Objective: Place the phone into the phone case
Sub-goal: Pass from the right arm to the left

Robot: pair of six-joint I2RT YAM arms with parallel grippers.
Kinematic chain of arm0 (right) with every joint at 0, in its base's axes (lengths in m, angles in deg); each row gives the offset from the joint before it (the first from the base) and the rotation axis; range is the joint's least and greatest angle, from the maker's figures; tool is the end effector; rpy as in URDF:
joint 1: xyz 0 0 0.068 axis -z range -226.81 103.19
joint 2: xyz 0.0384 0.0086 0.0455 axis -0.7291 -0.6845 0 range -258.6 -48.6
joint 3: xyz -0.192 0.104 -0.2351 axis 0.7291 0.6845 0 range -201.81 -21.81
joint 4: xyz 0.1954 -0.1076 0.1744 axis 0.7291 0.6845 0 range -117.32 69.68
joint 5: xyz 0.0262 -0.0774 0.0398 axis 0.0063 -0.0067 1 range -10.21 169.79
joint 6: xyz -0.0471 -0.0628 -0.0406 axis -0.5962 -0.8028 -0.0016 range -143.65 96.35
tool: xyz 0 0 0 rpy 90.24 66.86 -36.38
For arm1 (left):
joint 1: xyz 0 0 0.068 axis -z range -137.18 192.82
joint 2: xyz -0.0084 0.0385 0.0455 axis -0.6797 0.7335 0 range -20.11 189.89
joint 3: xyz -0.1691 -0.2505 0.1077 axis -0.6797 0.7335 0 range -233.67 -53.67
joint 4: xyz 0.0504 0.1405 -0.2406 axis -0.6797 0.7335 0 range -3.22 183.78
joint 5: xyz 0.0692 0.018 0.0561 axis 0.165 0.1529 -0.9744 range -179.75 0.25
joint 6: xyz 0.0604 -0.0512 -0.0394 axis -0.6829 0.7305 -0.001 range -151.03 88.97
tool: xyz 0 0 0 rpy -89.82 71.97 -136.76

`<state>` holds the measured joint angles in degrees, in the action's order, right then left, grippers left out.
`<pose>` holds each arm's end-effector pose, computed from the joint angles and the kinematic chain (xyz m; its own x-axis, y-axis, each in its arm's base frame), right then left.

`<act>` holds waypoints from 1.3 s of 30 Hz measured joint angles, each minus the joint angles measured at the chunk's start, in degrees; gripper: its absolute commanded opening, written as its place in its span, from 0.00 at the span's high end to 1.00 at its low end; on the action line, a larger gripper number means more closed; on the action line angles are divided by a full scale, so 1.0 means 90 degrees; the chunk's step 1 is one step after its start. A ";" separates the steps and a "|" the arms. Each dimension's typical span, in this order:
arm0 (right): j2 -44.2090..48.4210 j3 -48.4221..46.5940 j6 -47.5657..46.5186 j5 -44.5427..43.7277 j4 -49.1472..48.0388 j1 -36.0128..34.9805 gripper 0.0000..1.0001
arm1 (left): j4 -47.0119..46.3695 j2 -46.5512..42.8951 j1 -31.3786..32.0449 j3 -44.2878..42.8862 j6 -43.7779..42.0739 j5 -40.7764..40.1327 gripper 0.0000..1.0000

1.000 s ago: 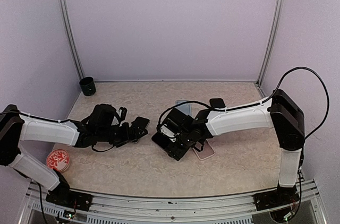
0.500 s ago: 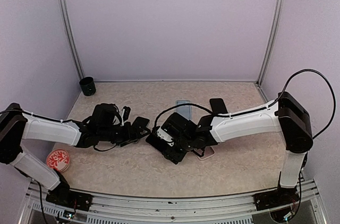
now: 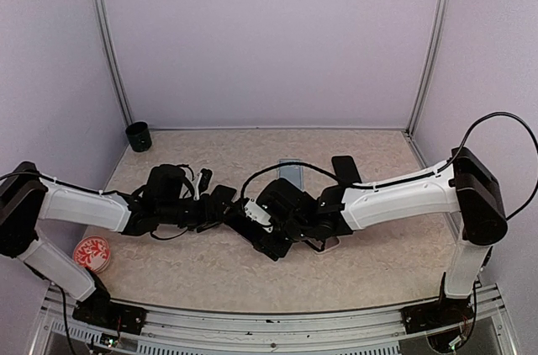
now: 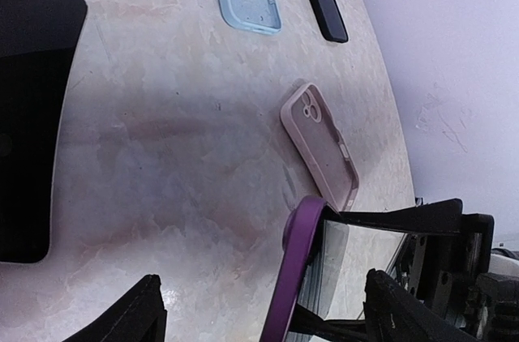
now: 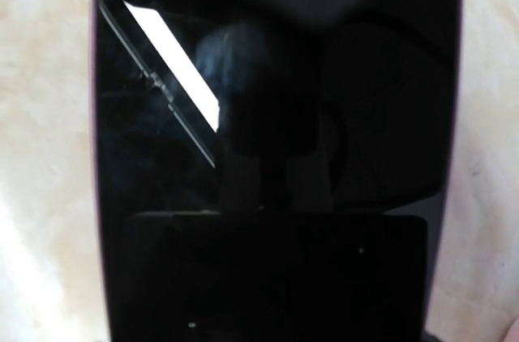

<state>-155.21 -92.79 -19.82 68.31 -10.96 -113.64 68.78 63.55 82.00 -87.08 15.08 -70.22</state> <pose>0.1935 0.4125 0.1875 -0.3663 -0.6894 -0.6250 -0.8301 0.5456 -0.1153 0.2378 -0.2275 0.1782 -0.8738 -0.1641 -0.4578 0.2666 0.6257 -0.7331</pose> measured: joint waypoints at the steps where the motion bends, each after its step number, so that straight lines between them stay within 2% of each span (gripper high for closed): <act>1: 0.0032 0.0017 -0.0012 0.0000 -0.0039 -0.0015 0.46 | -0.0044 0.0015 0.0005 0.0007 0.0007 0.0046 0.21; 5: 0.0109 0.0092 -0.0046 0.0002 -0.0146 -0.0051 0.46 | -0.0240 0.0046 0.0022 0.0068 0.0049 0.0245 0.31; 16: 0.0119 0.0158 -0.0092 -0.0044 -0.0250 -0.0102 0.45 | -0.0886 0.0046 0.0090 0.0257 0.0189 0.0789 0.83; 22: 0.0170 0.0260 -0.0090 -0.0075 -0.0325 -0.0112 0.45 | -0.1105 0.0051 0.0129 0.0257 0.0044 0.1003 1.00; 25: 0.0211 0.0323 -0.0085 -0.0061 -0.0345 -0.0114 0.44 | -0.1132 0.0070 0.0170 0.0257 0.0000 0.1022 1.00; 27: 0.0243 0.0362 -0.0085 -0.0068 -0.0384 -0.0114 0.40 | -0.1151 0.0070 0.0175 0.0257 0.0000 0.1025 1.00; 34: 0.0376 0.0522 -0.0051 -0.0192 -0.0520 -0.0146 0.02 | -0.1185 0.0032 0.0211 0.0257 0.0036 0.0967 1.00; 39: 0.0646 0.0605 0.0053 -0.0551 -0.0595 -0.0158 0.01 | -0.1025 -0.0136 0.0223 0.0250 0.0017 0.0767 1.00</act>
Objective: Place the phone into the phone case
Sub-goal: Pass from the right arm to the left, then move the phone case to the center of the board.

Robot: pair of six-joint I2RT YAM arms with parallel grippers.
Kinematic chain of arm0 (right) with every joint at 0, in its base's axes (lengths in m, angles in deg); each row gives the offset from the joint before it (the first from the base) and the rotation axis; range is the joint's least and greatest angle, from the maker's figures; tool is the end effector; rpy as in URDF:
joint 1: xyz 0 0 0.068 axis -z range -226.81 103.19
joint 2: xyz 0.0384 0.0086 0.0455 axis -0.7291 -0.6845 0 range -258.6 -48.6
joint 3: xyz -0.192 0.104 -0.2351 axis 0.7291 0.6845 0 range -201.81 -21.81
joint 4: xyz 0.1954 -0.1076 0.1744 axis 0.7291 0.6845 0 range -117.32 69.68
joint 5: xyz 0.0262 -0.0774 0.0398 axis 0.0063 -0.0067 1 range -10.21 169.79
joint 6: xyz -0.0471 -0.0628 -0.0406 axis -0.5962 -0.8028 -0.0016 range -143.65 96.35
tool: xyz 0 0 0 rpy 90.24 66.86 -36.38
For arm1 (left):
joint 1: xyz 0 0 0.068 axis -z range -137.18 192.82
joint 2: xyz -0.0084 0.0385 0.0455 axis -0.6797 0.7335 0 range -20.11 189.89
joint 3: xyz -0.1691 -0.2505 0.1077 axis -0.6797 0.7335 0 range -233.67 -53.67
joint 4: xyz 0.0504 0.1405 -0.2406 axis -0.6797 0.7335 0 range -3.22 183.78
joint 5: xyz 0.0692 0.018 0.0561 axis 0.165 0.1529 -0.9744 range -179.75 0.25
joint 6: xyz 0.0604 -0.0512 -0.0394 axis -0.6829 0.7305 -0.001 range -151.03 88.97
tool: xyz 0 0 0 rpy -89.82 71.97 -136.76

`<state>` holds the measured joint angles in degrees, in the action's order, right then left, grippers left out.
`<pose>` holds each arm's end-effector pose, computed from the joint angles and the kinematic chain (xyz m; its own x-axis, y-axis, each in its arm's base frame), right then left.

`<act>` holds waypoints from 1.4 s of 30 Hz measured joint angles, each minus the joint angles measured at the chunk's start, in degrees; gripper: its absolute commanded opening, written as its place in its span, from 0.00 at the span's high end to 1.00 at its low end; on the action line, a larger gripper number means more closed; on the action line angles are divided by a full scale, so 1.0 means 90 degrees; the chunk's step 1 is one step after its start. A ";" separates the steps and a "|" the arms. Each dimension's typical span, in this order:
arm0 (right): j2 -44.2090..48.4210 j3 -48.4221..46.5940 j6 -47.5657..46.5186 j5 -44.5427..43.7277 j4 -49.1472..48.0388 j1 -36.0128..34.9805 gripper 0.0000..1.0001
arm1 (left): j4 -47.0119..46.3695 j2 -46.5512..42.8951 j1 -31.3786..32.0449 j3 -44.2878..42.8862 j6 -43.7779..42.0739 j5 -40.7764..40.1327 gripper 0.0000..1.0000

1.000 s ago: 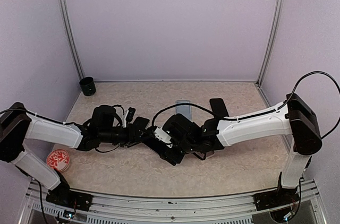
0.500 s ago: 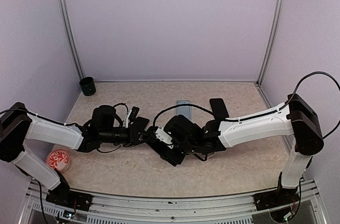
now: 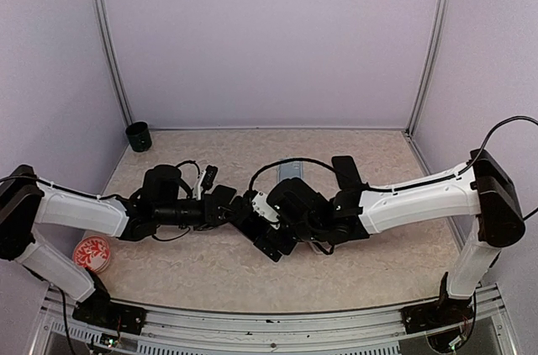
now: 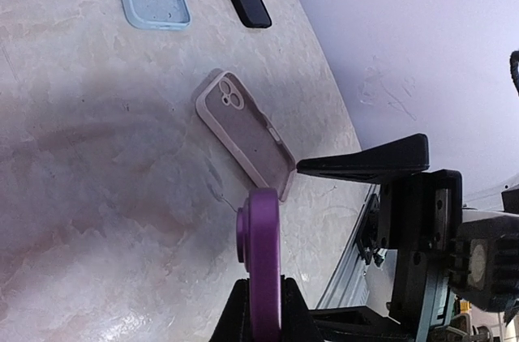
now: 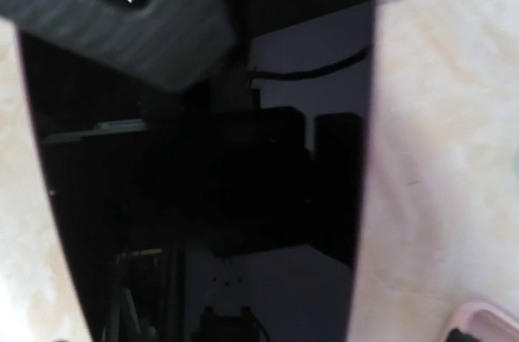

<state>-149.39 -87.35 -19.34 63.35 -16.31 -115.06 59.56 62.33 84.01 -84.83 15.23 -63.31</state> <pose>0.1820 0.3962 0.2078 -0.3285 -0.6287 -0.7049 -0.7958 0.5862 -0.1519 0.2216 -0.2403 0.1937 -0.8592 -0.1078 -0.5002 0.3976 0.4748 -0.7852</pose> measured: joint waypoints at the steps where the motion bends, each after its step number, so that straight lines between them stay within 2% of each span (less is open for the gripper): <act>1: 0.0090 0.0024 0.0039 -0.0053 -0.0007 0.0000 0.01 | 0.0017 -0.0039 0.0000 -0.0019 -0.0010 -0.0027 1.00; 13: 0.2084 0.1290 0.1037 -0.0398 -0.0573 0.0153 0.01 | 0.0039 -0.0129 0.0002 -0.0447 -0.0032 -0.0066 1.00; 18: 0.2637 0.1639 0.1790 -0.0359 -0.0610 0.0767 0.03 | 0.0066 -0.0294 0.0000 -0.0544 -0.0034 -0.0180 1.00; 23: 0.2720 0.1950 0.2509 0.0036 -0.0534 0.1581 0.04 | 0.0151 -0.0498 0.0000 -0.0546 -0.0051 -0.0301 1.00; 26: 0.2533 0.2081 0.2783 0.0425 -0.0481 0.2023 0.04 | 0.0221 -0.0571 0.0000 -0.0546 -0.0053 -0.0362 1.00; 32: 0.1382 0.2006 0.2982 0.1151 -0.0493 0.2533 0.06 | 0.0318 -0.0644 0.0000 -0.0546 -0.0051 -0.0461 1.00; 37: 0.0345 0.1656 0.2985 0.1792 -0.0491 0.2861 0.09 | 0.0403 -0.0741 0.0000 -0.0546 -0.0056 -0.0527 1.00; 42: -0.0197 0.1098 0.2839 0.2307 -0.0544 0.2936 0.13 | 0.0440 -0.0874 -0.0034 -0.0544 -0.0058 -0.0559 1.00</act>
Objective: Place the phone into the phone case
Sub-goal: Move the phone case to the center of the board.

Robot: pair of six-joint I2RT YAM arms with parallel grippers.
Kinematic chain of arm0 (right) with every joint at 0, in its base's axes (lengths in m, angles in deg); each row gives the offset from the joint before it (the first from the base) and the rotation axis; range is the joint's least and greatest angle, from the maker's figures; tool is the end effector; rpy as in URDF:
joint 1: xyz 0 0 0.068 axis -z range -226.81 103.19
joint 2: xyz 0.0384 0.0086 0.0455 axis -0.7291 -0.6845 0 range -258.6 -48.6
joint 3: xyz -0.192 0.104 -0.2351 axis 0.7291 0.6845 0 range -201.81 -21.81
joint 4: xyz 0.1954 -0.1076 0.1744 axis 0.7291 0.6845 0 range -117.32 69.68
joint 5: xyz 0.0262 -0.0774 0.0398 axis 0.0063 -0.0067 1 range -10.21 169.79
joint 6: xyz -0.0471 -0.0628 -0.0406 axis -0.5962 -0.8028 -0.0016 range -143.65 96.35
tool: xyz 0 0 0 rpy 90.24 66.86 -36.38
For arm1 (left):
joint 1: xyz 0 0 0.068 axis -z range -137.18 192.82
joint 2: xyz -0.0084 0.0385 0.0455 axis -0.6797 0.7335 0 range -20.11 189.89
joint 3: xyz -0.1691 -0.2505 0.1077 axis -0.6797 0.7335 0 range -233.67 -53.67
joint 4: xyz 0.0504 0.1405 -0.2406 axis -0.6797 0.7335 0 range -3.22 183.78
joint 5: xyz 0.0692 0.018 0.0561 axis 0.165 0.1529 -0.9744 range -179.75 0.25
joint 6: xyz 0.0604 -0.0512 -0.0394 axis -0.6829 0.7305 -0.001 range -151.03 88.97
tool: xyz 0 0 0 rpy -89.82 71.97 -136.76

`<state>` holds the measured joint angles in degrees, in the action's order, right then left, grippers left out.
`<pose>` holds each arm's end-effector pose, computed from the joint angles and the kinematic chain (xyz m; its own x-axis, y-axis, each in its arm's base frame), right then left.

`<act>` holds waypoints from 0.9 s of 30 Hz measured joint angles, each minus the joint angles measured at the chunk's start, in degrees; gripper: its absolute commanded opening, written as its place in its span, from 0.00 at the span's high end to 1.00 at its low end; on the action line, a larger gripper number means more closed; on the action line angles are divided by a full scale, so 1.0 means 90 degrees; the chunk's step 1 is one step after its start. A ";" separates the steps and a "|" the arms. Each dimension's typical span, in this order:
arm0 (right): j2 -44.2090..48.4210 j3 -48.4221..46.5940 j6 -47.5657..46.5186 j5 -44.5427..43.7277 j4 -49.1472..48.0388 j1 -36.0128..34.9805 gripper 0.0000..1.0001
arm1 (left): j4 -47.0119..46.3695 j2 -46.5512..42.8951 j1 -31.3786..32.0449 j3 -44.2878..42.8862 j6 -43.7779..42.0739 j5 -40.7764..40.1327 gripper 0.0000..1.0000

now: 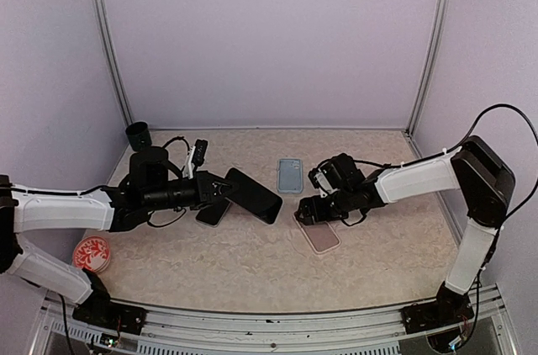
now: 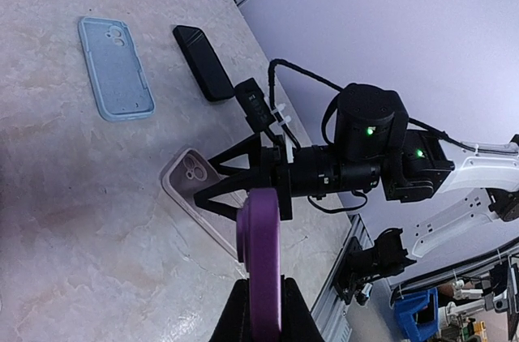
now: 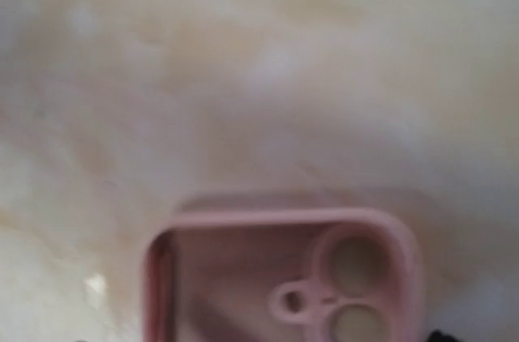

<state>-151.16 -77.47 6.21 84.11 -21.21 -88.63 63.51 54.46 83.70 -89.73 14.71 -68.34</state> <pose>0.2992 0.2757 0.1431 -0.8641 -0.1068 -0.4918 -0.3095 0.8834 0.3518 0.2276 -0.2347 0.2569 -0.7658 -0.2190 -0.6047 0.4687 0.4537 -0.7579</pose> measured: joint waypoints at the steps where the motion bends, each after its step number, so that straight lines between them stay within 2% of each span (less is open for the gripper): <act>1: -0.0090 -0.0112 -0.0039 0.0124 -0.0012 0.0000 0.15 | 0.0007 -0.0019 -0.0005 0.0002 0.0000 -0.0007 1.00; 8: -0.0826 -0.0862 -0.0393 0.1171 -0.0238 -0.0012 0.20 | 0.0044 -0.0100 -0.0046 0.0024 -0.0017 -0.0053 1.00; 17: -0.1683 -0.1989 -0.0935 0.2103 -0.0211 -0.0447 0.21 | 0.0075 -0.0112 -0.0051 0.0068 -0.0017 -0.0075 1.00; 23: -0.1705 -0.1996 -0.0872 0.2064 -0.0192 -0.0469 0.13 | 0.0112 -0.0294 -0.0083 0.0204 -0.0041 -0.0097 1.00; 27: -0.1229 -0.1394 -0.0588 0.2059 -0.0393 -0.0272 0.13 | 0.0036 -0.0427 -0.0104 0.0321 -0.0036 -0.0102 1.00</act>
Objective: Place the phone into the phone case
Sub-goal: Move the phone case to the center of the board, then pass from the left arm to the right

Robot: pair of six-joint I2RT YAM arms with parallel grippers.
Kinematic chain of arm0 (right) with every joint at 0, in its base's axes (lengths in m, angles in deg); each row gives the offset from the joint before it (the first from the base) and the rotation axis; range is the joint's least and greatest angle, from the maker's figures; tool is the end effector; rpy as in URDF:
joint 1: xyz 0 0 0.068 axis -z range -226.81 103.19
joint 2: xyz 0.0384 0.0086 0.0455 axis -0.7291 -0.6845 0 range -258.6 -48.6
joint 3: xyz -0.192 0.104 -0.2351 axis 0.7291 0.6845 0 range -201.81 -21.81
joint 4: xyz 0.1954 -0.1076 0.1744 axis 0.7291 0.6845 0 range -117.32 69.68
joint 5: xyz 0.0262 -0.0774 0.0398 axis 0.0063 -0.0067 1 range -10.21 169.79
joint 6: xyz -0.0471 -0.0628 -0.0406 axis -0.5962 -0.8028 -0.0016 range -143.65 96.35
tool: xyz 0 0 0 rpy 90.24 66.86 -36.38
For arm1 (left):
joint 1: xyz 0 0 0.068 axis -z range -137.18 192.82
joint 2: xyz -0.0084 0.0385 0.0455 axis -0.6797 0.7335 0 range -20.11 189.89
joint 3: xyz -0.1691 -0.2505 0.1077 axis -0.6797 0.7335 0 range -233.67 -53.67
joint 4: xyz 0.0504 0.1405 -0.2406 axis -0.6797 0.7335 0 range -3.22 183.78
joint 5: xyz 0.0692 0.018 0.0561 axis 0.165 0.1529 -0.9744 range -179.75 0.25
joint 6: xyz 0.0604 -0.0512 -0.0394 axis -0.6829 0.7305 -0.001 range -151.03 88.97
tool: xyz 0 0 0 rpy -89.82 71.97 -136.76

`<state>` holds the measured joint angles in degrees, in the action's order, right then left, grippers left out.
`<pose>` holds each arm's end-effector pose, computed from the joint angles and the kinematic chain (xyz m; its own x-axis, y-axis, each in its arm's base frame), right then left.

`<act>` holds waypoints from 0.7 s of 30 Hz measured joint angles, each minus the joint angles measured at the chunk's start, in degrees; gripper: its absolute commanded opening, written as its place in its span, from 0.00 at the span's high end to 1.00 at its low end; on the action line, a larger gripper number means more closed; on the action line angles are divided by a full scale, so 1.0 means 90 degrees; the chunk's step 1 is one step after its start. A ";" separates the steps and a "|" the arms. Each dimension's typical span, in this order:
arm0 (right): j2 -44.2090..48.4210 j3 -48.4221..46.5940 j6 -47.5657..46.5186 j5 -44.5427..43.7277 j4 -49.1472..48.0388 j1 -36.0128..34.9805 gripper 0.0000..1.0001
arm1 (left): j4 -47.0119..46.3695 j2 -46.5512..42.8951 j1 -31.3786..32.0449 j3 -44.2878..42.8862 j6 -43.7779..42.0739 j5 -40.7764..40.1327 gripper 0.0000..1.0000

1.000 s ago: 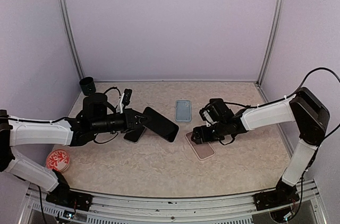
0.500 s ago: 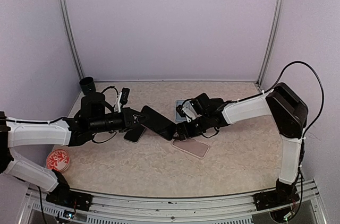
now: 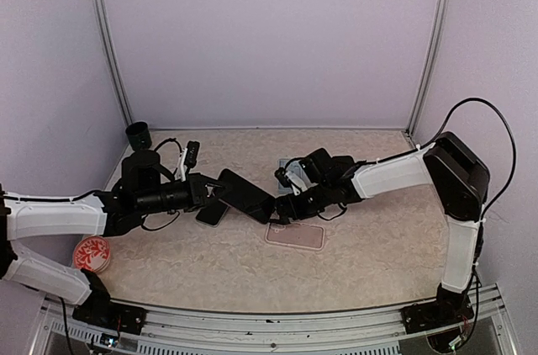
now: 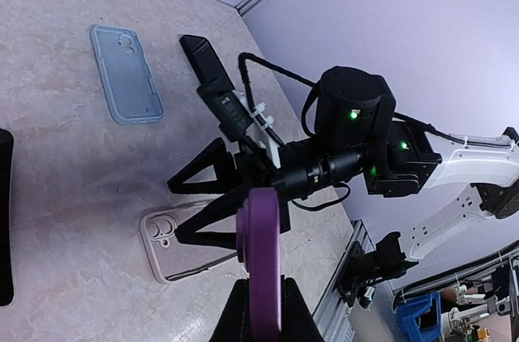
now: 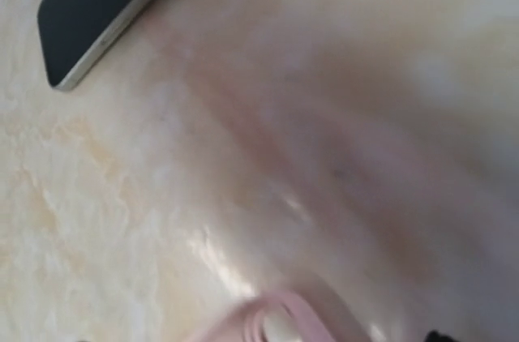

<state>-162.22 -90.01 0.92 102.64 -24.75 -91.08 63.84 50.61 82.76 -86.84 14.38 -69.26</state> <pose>0.3184 0.3530 0.1431 -0.8288 -0.2727 -0.4887 -0.5330 0.6508 0.5407 0.2189 -0.2190 0.2562 -0.7490 -0.2430 -0.6165 0.4667 0.4669 -0.7511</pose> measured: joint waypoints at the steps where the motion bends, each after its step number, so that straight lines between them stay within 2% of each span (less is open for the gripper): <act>1: 0.0151 0.0158 0.0061 0.0017 -0.0053 0.0070 0.12 | -0.0063 -0.0046 0.0000 0.0049 0.0019 -0.0010 1.00; 4: 0.0758 0.0668 0.0294 0.0085 -0.0367 0.0277 0.10 | -0.0231 -0.0102 -0.0002 0.0143 0.0092 -0.0051 1.00; 7: 0.1384 0.1175 0.0559 0.0129 -0.0794 0.0369 0.01 | -0.0444 -0.0104 -0.0002 0.0197 0.0206 -0.0073 1.00; 14: 0.2958 0.2817 0.1503 0.0602 -0.2307 0.0624 0.01 | -0.1030 -0.0058 -0.0002 0.0202 0.0440 -0.0163 1.00; 21: 0.3381 0.3398 0.2436 0.1304 -0.3776 0.0714 0.01 | -0.1931 0.0340 0.0015 0.0238 0.0865 -0.0148 1.00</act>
<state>-131.80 -59.44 22.85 114.38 -58.73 -84.65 46.46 53.67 82.90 -84.70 22.16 -70.59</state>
